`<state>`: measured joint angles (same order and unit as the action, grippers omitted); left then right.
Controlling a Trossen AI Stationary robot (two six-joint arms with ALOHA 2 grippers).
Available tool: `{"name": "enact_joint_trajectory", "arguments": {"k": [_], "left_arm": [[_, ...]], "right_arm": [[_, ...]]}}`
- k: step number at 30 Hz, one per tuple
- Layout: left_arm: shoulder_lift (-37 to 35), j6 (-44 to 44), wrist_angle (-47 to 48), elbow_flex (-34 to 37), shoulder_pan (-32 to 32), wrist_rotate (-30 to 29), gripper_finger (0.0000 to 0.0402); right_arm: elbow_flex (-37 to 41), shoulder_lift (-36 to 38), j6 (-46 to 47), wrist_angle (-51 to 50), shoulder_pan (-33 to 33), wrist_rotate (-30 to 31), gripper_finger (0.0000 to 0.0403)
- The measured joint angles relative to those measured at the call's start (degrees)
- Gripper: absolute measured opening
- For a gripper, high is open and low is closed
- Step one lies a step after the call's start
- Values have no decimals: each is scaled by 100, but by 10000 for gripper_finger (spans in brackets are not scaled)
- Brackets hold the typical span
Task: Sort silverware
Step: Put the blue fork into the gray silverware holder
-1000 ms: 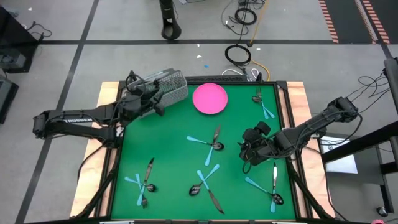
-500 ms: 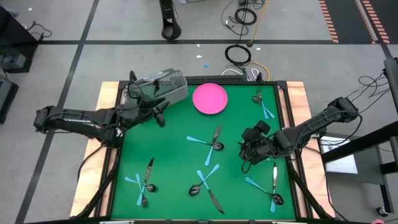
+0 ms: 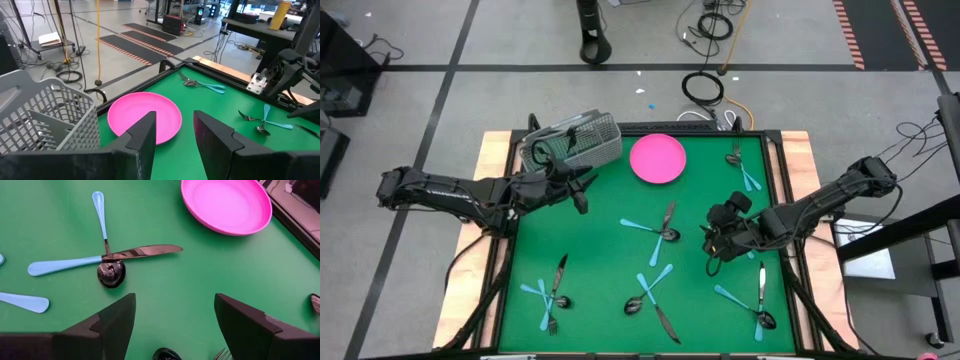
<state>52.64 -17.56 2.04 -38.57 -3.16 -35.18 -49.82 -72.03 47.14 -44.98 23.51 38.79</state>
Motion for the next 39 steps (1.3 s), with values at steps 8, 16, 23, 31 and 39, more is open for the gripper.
{"name": "enact_joint_trajectory", "arguments": {"k": [8,16,23,31,39], "left_arm": [[0,-2,-1,0,0,0,132],[-1,-2,-2,0,0,0,132],[-2,-2,-2,0,0,-2,132],[-2,7,-2,0,0,-1,132],[-5,136,-733,7,68,49,132]], "right_arm": [[0,0,13,143,-109,-15,260],[0,0,8,191,-179,15,260],[0,0,-128,232,-179,52,260],[0,0,-328,179,-221,-112,260],[0,-2,-276,-112,-258,-313,260]]}}
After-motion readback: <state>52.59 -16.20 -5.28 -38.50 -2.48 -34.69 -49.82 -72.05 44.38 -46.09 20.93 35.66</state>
